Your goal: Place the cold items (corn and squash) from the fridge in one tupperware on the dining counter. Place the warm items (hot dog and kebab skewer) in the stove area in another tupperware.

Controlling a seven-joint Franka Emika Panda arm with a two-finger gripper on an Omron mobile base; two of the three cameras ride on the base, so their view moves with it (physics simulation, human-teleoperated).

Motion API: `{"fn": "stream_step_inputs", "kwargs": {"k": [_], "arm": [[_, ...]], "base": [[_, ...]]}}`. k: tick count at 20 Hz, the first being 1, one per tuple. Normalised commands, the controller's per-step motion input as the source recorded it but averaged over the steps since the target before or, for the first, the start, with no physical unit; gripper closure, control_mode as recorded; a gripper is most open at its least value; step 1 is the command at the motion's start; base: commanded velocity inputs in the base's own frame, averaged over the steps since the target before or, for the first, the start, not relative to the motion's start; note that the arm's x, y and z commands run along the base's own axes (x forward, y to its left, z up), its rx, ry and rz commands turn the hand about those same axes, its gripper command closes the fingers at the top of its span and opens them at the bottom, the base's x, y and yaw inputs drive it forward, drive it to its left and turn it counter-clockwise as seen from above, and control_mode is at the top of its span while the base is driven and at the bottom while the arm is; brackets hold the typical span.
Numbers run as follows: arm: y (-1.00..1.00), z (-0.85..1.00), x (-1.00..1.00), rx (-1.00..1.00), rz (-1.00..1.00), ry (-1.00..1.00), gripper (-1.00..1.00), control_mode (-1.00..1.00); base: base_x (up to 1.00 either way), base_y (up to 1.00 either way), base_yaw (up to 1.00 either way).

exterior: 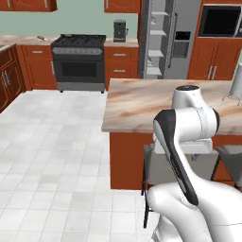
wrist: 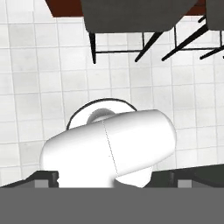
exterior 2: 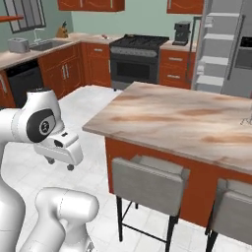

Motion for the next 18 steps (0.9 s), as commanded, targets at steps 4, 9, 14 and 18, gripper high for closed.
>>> {"fn": "stream_step_inputs", "kwargs": {"k": [4, 9, 14, 18], "arm": [[0.00, 0.00, 0.00, 0.00, 0.00, 0.00, -1.00, 1.00], [0.00, 0.00, 0.00, 0.00, 0.00, 0.00, -1.00, 1.00], [0.00, 0.00, 0.00, 0.00, 0.00, 0.00, -1.00, 1.00], [0.00, 0.00, 0.00, 0.00, 0.00, 0.00, -1.00, 1.00]], "base": [[0.00, 1.00, -0.18], [0.10, 1.00, -0.08], [0.35, 1.00, -0.04], [0.44, 1.00, -0.20]]}}
